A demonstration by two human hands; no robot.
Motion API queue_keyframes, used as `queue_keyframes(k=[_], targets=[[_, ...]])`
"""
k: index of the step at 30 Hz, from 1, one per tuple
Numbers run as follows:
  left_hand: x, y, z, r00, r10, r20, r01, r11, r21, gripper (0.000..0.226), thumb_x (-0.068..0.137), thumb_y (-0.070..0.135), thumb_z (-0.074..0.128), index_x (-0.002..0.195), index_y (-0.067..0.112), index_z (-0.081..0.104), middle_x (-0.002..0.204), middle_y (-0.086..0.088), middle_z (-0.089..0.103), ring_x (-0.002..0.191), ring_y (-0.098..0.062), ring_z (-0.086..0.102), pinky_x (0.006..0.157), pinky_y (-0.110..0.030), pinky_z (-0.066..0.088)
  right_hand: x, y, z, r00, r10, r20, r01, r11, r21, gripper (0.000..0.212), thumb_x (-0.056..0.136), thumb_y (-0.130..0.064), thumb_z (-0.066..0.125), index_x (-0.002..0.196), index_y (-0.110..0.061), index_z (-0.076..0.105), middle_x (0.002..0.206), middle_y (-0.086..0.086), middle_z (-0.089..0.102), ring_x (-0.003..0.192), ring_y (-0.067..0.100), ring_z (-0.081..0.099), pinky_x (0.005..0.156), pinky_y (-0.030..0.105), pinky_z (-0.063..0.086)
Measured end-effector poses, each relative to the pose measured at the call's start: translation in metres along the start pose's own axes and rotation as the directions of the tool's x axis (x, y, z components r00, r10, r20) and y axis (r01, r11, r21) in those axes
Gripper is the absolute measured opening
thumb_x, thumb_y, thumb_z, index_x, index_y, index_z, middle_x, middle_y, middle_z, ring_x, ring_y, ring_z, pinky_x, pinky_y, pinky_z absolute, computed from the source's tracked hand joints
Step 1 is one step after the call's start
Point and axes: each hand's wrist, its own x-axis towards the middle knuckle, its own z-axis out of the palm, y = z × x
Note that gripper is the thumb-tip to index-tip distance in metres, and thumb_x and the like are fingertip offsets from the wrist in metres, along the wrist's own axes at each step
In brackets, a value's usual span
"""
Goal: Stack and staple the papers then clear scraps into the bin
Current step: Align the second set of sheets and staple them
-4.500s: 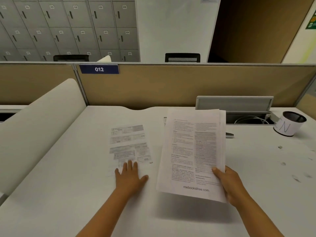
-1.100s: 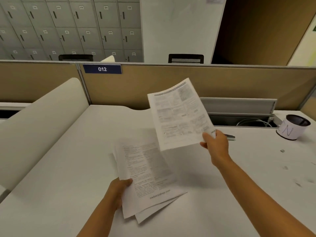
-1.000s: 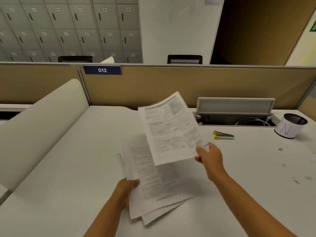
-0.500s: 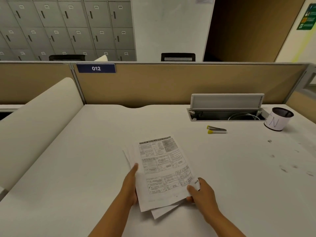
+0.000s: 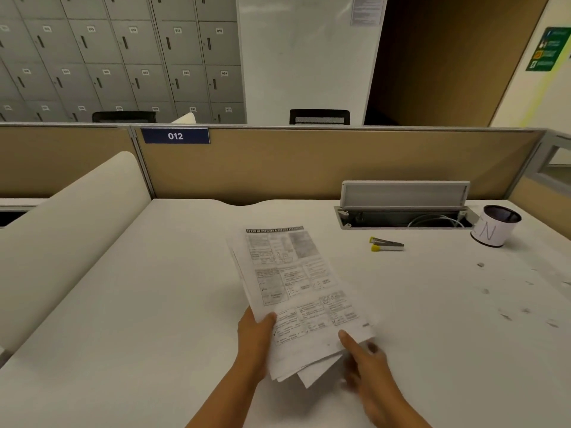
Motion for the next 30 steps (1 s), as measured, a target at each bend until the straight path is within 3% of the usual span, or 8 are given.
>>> queue_keyframes(k=[2, 5, 9, 12, 16, 19, 24, 30], targets=[[-0.007, 0.004, 0.010, 0.999, 0.022, 0.030, -0.019, 0.996, -0.087, 0.031, 0.089, 0.000, 0.052, 0.117, 0.015, 0.055, 0.107, -0.009, 0.068, 0.095, -0.030, 0.067, 0.082, -0.047, 0.056, -0.006, -0.002, 0.009, 0.978, 0.094, 0.186, -0.137, 0.962, 0.235, 0.037, 0.083, -0.016, 0.067, 0.118, -0.008, 0.057, 0.101, 0.015, 0.068, 0.088, 0.029, 0.063, 0.069, 0.037, 0.053], [-0.017, 0.005, 0.021, 0.993, 0.070, 0.095, -0.053, 0.984, -0.168, 0.029, 0.088, 0.004, 0.057, 0.114, 0.017, 0.057, 0.106, -0.009, 0.071, 0.095, -0.030, 0.069, 0.081, -0.049, 0.057, -0.005, -0.007, 0.013, 0.982, -0.030, 0.184, -0.031, 0.946, 0.321, 0.023, 0.086, -0.002, 0.059, 0.105, -0.015, 0.061, 0.100, 0.012, 0.070, 0.094, 0.029, 0.065, 0.069, 0.038, 0.058], [-0.009, 0.017, 0.011, 0.983, 0.081, 0.165, -0.027, 0.953, -0.302, 0.030, 0.083, 0.000, 0.057, 0.110, 0.014, 0.059, 0.102, -0.007, 0.073, 0.090, -0.024, 0.071, 0.070, -0.037, 0.060, 0.000, -0.020, -0.005, 0.948, -0.311, 0.069, 0.303, 0.947, 0.105, 0.019, 0.087, 0.000, 0.058, 0.099, -0.014, 0.064, 0.097, 0.009, 0.072, 0.087, 0.023, 0.068, 0.074, 0.035, 0.057], [0.015, 0.038, -0.020, 0.993, 0.030, 0.115, 0.024, 0.895, -0.444, 0.026, 0.084, -0.004, 0.050, 0.104, 0.006, 0.064, 0.092, -0.007, 0.075, 0.081, -0.022, 0.071, 0.063, -0.030, 0.060, -0.001, -0.037, -0.027, 0.884, -0.461, 0.077, 0.467, 0.877, -0.110, 0.015, 0.087, -0.002, 0.060, 0.095, -0.013, 0.065, 0.087, -0.001, 0.071, 0.066, 0.002, 0.071, 0.055, 0.014, 0.055], [0.031, 0.058, -0.060, 0.969, 0.091, 0.229, -0.065, 0.991, -0.121, 0.039, 0.070, 0.008, 0.067, 0.109, 0.008, 0.064, 0.106, -0.014, 0.071, 0.088, -0.024, 0.068, 0.069, -0.031, 0.058, -0.001, -0.060, -0.051, 0.848, -0.510, 0.146, 0.530, 0.830, -0.173, 0.017, 0.086, -0.003, 0.060, 0.091, -0.018, 0.066, 0.085, -0.008, 0.072, 0.070, 0.004, 0.072, 0.054, 0.013, 0.054], [0.034, 0.064, -0.067, 0.956, 0.098, 0.277, -0.129, 0.987, 0.096, 0.046, 0.065, 0.017, 0.070, 0.110, 0.008, 0.066, 0.103, -0.015, 0.072, 0.092, -0.032, 0.068, 0.074, -0.040, 0.056, 0.001, -0.073, -0.058, 0.832, -0.514, 0.209, 0.553, 0.800, -0.233, 0.015, 0.085, -0.008, 0.061, 0.094, -0.019, 0.067, 0.086, -0.012, 0.074, 0.074, 0.003, 0.072, 0.056, 0.014, 0.055], [0.030, 0.063, -0.057, 0.957, 0.179, 0.228, -0.213, 0.968, 0.135, 0.038, 0.064, 0.010, 0.073, 0.102, 0.009, 0.067, 0.096, -0.011, 0.074, 0.091, -0.030, 0.069, 0.076, -0.038, 0.056, 0.006, -0.085, -0.059, 0.829, -0.483, 0.284, 0.555, 0.777, -0.297, 0.014, 0.083, -0.015, 0.068, 0.095, -0.023, 0.068, 0.091, -0.008, 0.075, 0.085, 0.012, 0.071, 0.063, 0.019, 0.058], [0.021, 0.037, -0.053, 0.969, 0.154, 0.194, -0.181, 0.975, 0.131, 0.037, 0.066, 0.008, 0.076, 0.102, 0.012, 0.067, 0.102, -0.009, 0.072, 0.098, -0.030, 0.066, 0.087, -0.044, 0.053, 0.018, -0.067, -0.056, 0.850, -0.427, 0.309, 0.513, 0.805, -0.297, 0.057, 0.050, -0.039, 0.080, 0.103, -0.026, 0.067, 0.093, -0.011, 0.075, 0.086, 0.004, 0.071, 0.063, 0.014, 0.056]])
